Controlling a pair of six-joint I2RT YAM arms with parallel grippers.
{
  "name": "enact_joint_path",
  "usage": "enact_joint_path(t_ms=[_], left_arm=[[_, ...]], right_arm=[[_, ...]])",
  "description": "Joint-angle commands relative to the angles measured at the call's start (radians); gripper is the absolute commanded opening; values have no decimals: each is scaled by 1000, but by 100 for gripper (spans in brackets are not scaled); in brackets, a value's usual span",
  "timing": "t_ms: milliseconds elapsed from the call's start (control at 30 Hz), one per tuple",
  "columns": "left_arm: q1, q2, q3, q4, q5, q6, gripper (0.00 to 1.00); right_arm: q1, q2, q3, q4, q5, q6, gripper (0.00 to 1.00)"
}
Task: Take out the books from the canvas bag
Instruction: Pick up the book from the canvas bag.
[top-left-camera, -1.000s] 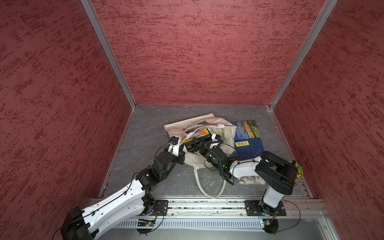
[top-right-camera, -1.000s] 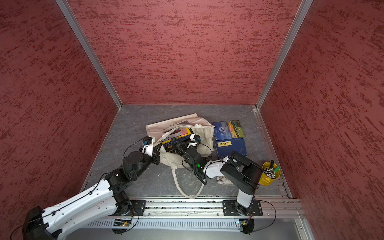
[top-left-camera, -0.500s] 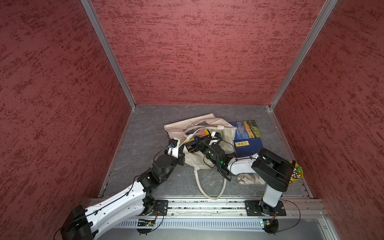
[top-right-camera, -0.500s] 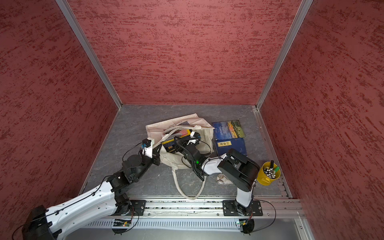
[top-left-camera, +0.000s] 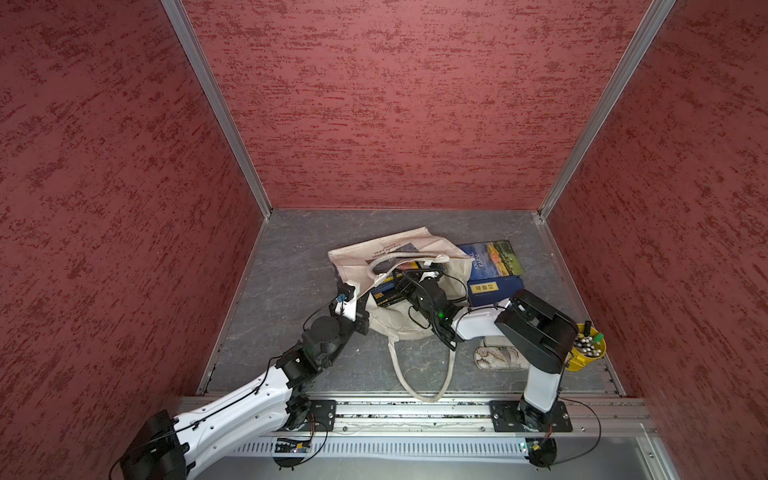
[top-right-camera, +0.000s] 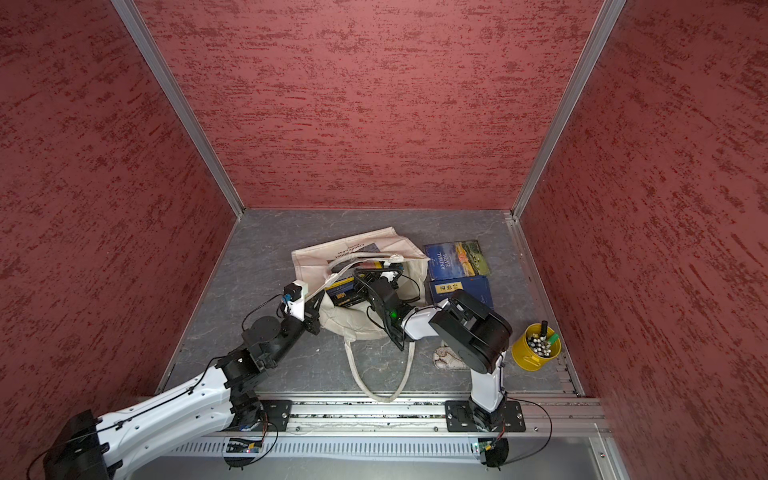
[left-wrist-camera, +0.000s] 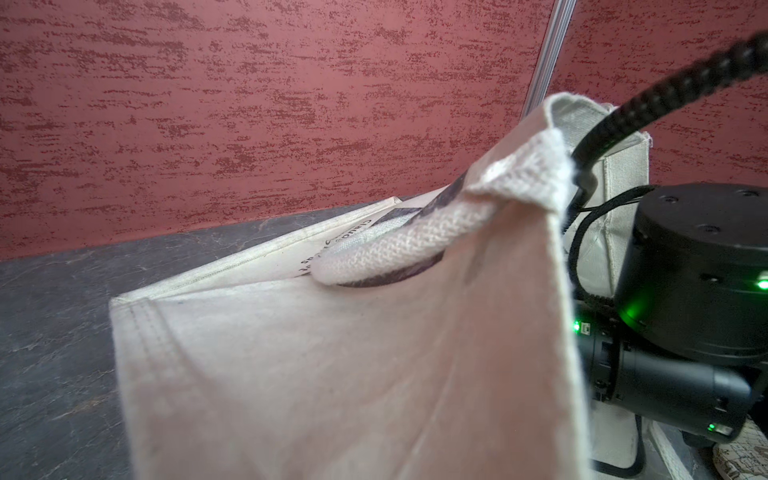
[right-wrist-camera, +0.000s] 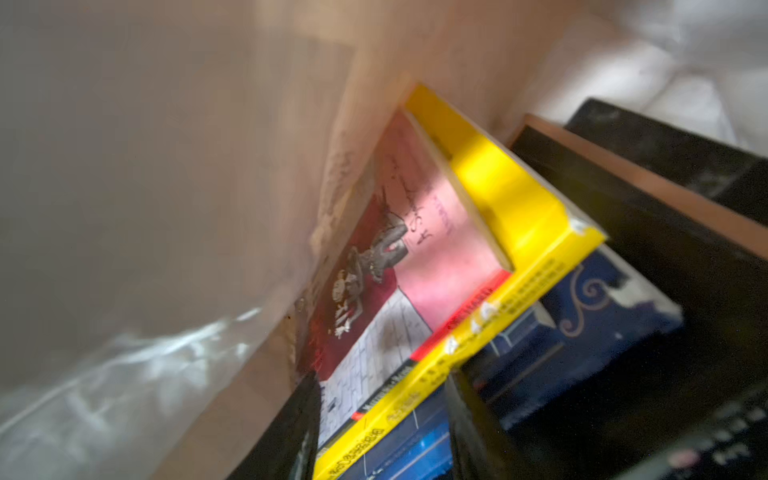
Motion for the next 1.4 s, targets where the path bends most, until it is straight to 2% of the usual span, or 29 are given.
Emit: enact_joint_path(t_ms=[0, 33, 500, 1100, 1367], left_arm=[[-7, -50, -3, 110, 22, 14, 0], [-6, -56, -8, 149, 23, 14, 0], [-9, -19, -12, 159, 22, 24, 0], [-10, -16, -11, 162, 18, 35, 0], [-11, -23, -16, 164, 15, 39, 0]], right_arm=[[-6, 4, 29, -23, -7, 20, 50], [-8, 8, 28, -23, 7, 22, 49], [-42, 42, 113, -42, -29, 8, 41], [-27, -64, 55, -21, -39, 7, 45], [-26, 4, 88, -28, -72, 38, 44]])
